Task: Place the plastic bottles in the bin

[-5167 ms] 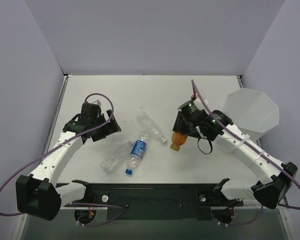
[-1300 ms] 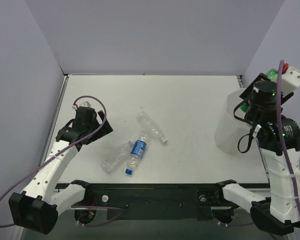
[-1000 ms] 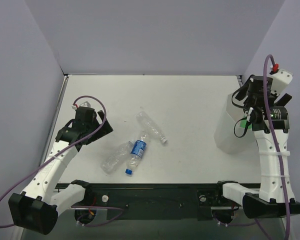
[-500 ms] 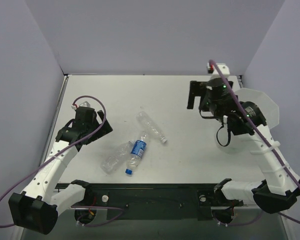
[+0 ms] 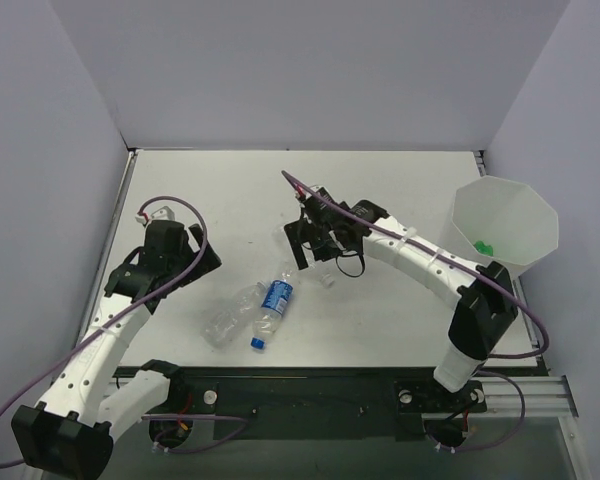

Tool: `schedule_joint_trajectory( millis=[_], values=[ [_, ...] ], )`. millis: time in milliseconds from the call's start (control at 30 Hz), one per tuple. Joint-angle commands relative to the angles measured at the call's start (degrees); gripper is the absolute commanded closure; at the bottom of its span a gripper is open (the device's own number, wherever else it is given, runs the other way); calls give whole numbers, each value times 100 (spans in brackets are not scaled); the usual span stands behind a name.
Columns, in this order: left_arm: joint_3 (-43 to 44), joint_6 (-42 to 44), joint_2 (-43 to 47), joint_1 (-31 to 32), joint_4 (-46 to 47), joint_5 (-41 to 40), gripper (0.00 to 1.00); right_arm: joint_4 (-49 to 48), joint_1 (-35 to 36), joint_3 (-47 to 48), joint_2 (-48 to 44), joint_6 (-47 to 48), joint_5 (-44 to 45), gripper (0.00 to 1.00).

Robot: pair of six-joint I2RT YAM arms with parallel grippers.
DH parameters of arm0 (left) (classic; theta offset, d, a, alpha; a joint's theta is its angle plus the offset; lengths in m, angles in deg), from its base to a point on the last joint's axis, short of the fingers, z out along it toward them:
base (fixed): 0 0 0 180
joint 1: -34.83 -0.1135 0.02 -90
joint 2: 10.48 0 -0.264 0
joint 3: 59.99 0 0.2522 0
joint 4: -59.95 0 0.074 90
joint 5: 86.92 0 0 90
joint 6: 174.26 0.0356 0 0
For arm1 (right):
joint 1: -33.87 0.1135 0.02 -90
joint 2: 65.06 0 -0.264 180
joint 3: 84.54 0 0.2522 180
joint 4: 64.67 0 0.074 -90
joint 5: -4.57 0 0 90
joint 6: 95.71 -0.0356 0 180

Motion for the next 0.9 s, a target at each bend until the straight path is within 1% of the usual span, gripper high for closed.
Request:
schedule_joint_trajectory(
  millis=[0,433,500,567,700,733,800,867],
  values=[
    [-82,1,181,23,-46,-131,1,-199,-100,-174,237,117,-171,0],
    [-99,28,287,23,-107,-201,1,-401,-346,-122,1196,135,-4,4],
    [-108,36,295,23,-134,-210,1,-418,-442,-60,1398,82,-4,8],
    [-117,45,295,32,-134,-210,1,-576,-530,-95,1565,29,-22,16],
    [-73,89,261,23,-90,-210,1,-875,-697,-157,1793,-23,-197,20],
    [-47,115,243,32,-90,-219,1,-875,-724,-131,1829,-76,-424,20],
    [32,159,216,23,-72,-114,1,-858,-785,-86,1908,-129,-610,25],
    [102,177,181,23,-55,-26,1,-954,-794,-200,1847,-129,-602,31]
  ],
)
